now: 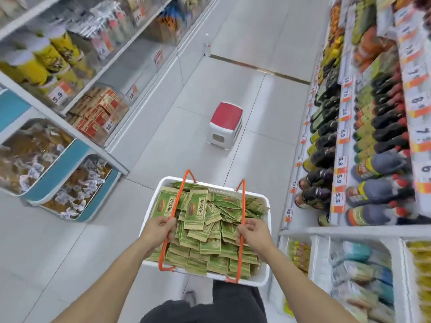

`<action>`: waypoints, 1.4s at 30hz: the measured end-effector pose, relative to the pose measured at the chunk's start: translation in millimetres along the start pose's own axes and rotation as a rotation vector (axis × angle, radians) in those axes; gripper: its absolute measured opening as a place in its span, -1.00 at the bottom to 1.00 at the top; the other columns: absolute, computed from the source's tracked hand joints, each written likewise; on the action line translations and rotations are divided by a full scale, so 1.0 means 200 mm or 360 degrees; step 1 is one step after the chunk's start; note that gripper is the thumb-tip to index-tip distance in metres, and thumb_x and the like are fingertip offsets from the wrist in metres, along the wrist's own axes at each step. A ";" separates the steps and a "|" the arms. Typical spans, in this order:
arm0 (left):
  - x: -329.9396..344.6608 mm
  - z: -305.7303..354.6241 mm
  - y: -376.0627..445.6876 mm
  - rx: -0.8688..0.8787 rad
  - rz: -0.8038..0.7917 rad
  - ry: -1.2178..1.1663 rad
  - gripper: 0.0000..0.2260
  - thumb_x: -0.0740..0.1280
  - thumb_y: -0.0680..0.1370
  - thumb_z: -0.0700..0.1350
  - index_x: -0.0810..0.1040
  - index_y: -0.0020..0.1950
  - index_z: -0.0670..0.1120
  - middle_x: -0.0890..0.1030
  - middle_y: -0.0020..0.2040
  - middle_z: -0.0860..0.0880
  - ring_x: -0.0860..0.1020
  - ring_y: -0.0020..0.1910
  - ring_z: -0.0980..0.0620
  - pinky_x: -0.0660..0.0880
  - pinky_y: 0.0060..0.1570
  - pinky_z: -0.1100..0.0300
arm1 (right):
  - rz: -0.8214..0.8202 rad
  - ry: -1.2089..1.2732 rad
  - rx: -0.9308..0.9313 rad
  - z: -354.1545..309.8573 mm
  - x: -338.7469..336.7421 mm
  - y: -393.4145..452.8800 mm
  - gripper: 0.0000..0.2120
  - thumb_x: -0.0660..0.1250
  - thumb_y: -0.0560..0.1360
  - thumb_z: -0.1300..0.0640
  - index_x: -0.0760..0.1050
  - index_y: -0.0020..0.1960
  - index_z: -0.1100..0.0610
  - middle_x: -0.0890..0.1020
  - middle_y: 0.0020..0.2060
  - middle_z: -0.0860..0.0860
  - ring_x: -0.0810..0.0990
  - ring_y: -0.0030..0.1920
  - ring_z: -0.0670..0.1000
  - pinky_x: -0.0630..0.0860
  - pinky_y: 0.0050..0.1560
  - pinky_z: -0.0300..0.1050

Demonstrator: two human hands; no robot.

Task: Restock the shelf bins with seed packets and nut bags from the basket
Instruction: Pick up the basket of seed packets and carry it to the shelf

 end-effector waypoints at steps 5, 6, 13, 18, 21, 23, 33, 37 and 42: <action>0.00 0.42 0.32 -0.0104 0.0159 -0.0149 -0.74 0.30 0.62 -0.16 0.53 -0.23 -0.25 0.52 -0.44 -0.13 0.48 -0.48 0.00 0.49 -0.41 0.21 | -0.0082 -0.0050 -0.0031 -0.49 -0.13 0.46 -0.78 0.34 0.57 0.34 0.47 0.20 0.32 0.63 -0.24 0.19 0.60 -0.35 0.03 0.60 -0.26 -0.11; -0.02 0.49 0.37 -0.0117 0.0189 -0.0193 -0.75 0.31 0.62 -0.16 0.54 -0.22 -0.26 0.52 -0.42 -0.13 0.49 -0.46 -0.01 0.50 -0.39 0.17 | -0.0105 -0.0073 -0.0042 -0.60 -0.14 0.54 -0.79 0.34 0.57 0.33 0.47 0.19 0.31 0.63 -0.23 0.19 0.61 -0.34 0.04 0.61 -0.25 -0.10; -0.21 0.94 0.81 -0.0158 0.0254 -0.0465 -0.78 0.33 0.60 -0.17 0.58 -0.15 -0.31 0.56 -0.34 -0.15 0.54 -0.40 -0.02 0.53 -0.34 0.16 | -0.0260 -0.0128 -0.0140 -1.38 -0.09 1.06 -0.82 0.37 0.55 0.34 0.50 0.14 0.27 0.67 -0.18 0.20 0.64 -0.32 0.02 0.66 -0.20 -0.06; -0.41 1.16 1.26 -0.0209 0.0254 -0.0589 -0.84 0.34 0.60 -0.21 0.56 -0.14 -0.27 0.57 -0.37 -0.13 0.54 -0.38 -0.04 0.56 -0.30 0.09 | -0.0305 -0.0150 -0.0130 -1.81 0.06 1.43 -0.87 0.38 0.53 0.36 0.54 0.07 0.31 0.64 -0.28 0.18 0.61 -0.32 0.07 0.64 -0.18 -0.02; -0.52 1.27 1.48 -0.0281 0.0319 -0.0659 -0.83 0.34 0.61 -0.21 0.56 -0.14 -0.26 0.56 -0.37 -0.12 0.54 -0.39 -0.05 0.61 -0.24 0.01 | -0.0352 -0.0205 -0.0081 -2.02 0.19 1.61 -0.86 0.39 0.53 0.33 0.54 0.06 0.35 0.62 -0.27 0.18 0.62 -0.31 0.07 0.63 -0.18 0.00; -0.57 1.35 1.60 -0.0310 0.0356 -0.0688 -0.81 0.33 0.61 -0.18 0.58 -0.16 -0.26 0.57 -0.37 -0.13 0.56 -0.36 -0.07 0.64 -0.09 -0.10 | -0.0374 -0.0203 -0.0047 -2.17 0.25 1.73 -0.87 0.37 0.54 0.34 0.53 0.07 0.35 0.62 -0.23 0.18 0.62 -0.30 0.07 0.63 -0.20 0.00; -0.73 1.84 2.06 -0.0450 0.0551 -0.1097 -0.87 0.30 0.61 -0.27 0.56 0.00 -0.35 0.59 -0.20 -0.23 0.60 -0.21 -0.16 0.61 0.04 -0.17 | -0.0612 -0.0295 -0.0114 -3.04 0.49 2.38 -0.73 0.11 0.69 0.16 0.53 0.07 0.27 0.61 -0.25 0.14 0.54 -0.33 0.05 0.51 -0.32 -0.06; -0.73 2.04 2.22 -0.0495 0.0728 -0.1286 -0.88 0.30 0.61 -0.29 0.56 -0.02 -0.35 0.58 -0.21 -0.24 0.58 -0.25 -0.16 0.61 -0.03 -0.15 | -0.0803 -0.0475 -0.0135 -3.33 0.59 2.66 -0.71 0.09 0.69 0.15 0.55 0.02 0.26 0.60 -0.29 0.13 0.52 -0.35 0.05 0.49 -0.32 -0.04; -0.75 2.15 2.47 -0.0539 0.0817 -0.1499 -0.85 0.31 0.61 -0.23 0.57 -0.04 -0.32 0.60 -0.28 -0.19 0.56 -0.30 -0.12 0.60 -0.09 -0.13 | -0.0962 -0.0775 -0.0147 -3.62 0.77 2.96 -0.73 0.11 0.65 0.18 0.57 0.07 0.26 0.60 -0.26 0.15 0.52 -0.30 0.08 0.47 -0.28 -0.03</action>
Point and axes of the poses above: each hand's wrist, its own y-axis towards the middle knuckle, its own x-axis out of the palm, z = x × y, the point moved 7 cm from there along y, towards the middle knuckle
